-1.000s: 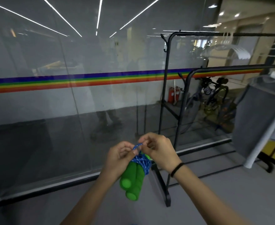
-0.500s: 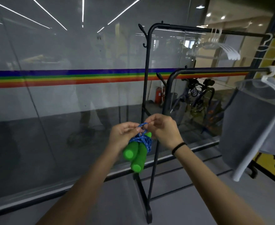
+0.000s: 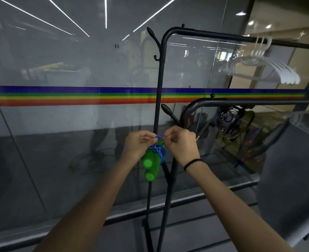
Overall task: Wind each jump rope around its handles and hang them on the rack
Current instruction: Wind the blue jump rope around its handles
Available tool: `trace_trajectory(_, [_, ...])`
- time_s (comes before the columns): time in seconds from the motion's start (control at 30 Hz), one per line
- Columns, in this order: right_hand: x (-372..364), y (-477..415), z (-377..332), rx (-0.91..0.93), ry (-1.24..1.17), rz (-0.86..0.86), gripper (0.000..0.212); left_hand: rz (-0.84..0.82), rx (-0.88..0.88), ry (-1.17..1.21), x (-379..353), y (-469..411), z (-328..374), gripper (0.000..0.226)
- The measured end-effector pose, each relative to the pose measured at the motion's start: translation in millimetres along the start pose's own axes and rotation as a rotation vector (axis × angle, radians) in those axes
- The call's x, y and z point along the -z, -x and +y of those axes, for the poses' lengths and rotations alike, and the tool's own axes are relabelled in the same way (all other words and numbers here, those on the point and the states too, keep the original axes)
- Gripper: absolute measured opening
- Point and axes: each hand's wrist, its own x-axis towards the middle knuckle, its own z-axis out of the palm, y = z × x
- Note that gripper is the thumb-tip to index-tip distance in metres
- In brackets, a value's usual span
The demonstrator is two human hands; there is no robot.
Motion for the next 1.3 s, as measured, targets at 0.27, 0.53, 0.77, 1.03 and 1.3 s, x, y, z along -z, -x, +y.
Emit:
trace_trajectory(0.27, [6.8, -0.6, 9.8, 0.054, 0.080, 0.162, 0.007, -0.171, 0.016, 0.049, -16.2, -27.8, 2.7, 0.013])
trace_trajectory(0.53, [2.7, 12.5, 27.8, -0.049, 0.060, 0.149, 0.007, -0.353, 0.031, -0.106, -25.1, -30.3, 3.9, 0.025])
trace_trajectory(0.77, [2.9, 32.6, 16.8, -0.109, 0.104, 0.041, 0.008, -0.260, 0.041, -0.008, -5.2, 11.0, -0.3, 0.023])
trace_trajectory(1.03, [-30.1, 109.8, -57.2, -0.079, 0.035, -0.077, 0.009, -0.079, 0.158, 0.082, 93.7, 116.9, -8.2, 0.011])
trace_trajectory(1.3, [-128.5, 285.5, -120.0, -0.189, -0.193, -0.458, 0.032, -0.039, 0.402, -0.090, 220.6, 331.2, -81.2, 0.016])
